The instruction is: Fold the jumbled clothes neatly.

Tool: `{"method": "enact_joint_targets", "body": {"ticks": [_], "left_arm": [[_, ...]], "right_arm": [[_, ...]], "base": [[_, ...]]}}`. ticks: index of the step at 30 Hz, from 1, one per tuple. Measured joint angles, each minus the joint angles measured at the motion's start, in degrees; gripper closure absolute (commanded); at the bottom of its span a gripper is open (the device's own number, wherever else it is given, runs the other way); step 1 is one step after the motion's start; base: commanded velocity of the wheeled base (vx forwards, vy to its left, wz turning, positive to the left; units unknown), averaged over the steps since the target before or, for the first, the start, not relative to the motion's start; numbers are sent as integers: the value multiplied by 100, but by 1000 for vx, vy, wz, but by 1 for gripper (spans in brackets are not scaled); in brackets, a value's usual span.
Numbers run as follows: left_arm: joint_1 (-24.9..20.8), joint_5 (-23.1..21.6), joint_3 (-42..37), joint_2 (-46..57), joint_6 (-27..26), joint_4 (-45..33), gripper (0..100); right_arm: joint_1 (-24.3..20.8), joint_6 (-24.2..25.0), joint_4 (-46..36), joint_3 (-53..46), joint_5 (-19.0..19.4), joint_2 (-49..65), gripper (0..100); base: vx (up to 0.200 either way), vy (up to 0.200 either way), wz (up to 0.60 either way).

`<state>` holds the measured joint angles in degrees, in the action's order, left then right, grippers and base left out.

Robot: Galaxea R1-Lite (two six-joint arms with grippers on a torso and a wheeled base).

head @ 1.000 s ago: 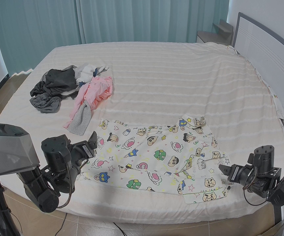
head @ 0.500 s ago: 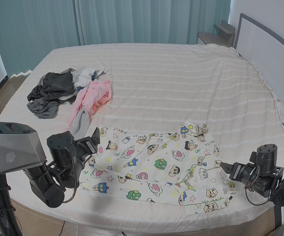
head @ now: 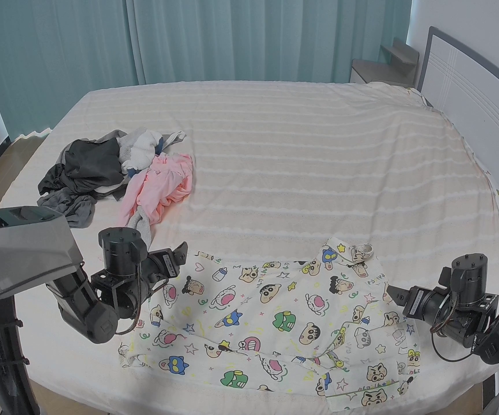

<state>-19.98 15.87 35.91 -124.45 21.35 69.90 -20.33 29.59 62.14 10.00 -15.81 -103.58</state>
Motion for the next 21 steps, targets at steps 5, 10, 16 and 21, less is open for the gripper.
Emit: {"method": "enact_joint_targets", "body": {"ticks": [5, 10, 16, 21], "left_arm": [[308, -1273, 573, 80, -11, -1303, 0], [703, -2241, 1290, 105, -169, -1804, 0], [1075, -2823, 1786, -263, -484, -1963, 0], [1219, -3410, 1918, -562, -638, -1985, 0]], "right_arm": [[-6, 2, -1, -13, 0, 26, 0], [-24, -9, -4, -35, -2, 102, 0], [-44, -140, -15, -171, 20, 339, 0], [-56, -180, -17, -284, 66, 457, 0]], "base": [[0, 0, 0], [0, 0, 0], [0, 0, 0], [0, 0, 0]]}}
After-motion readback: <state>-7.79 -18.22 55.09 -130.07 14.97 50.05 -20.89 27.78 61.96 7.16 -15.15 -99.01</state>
